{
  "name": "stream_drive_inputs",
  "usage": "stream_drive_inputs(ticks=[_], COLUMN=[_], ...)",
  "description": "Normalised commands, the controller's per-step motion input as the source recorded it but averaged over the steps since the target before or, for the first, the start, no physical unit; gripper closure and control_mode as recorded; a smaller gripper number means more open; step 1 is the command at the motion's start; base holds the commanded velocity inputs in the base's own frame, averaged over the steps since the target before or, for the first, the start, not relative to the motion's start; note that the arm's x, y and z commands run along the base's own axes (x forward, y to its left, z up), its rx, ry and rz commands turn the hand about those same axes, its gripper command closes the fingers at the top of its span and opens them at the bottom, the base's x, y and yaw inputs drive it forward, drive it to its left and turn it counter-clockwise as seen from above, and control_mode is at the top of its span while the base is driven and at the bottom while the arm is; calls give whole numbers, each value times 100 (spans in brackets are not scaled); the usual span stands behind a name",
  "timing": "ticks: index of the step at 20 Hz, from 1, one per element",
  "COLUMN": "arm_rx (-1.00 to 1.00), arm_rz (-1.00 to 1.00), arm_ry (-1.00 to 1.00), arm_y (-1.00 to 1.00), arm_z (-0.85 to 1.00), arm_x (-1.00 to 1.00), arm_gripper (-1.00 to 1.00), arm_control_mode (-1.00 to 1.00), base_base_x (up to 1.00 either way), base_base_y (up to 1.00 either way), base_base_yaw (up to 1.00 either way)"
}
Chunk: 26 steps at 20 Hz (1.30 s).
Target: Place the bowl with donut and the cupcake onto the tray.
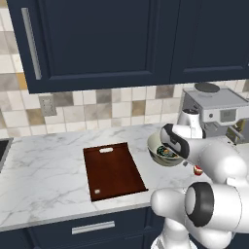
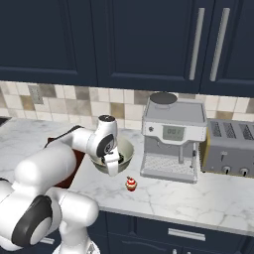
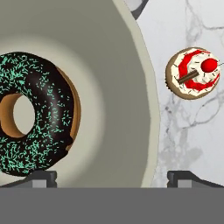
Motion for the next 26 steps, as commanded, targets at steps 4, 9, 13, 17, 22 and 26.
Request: stream_drive_inputs(ticks=[4,9,13,17,22,26], arm_rx=[0,0,0,0,0,2], arm_rz=[0,0,0,0,0,0], arm_ry=[0,0,0,0,0,-1], arm_y=[0,0,0,0,0,0], arm_z=[0,0,0,0,0,11], arm_x=[0,0,0,0,0,0], arm_gripper=[-100,-100,100,100,100,100], arm_control_mode=[-100,-100,-100,-100,-100,-100], base_base_x=[0,0,0,0,0,0], base_base_y=[0,0,0,0,0,0], base_base_yaw=[0,0,0,0,0,0])
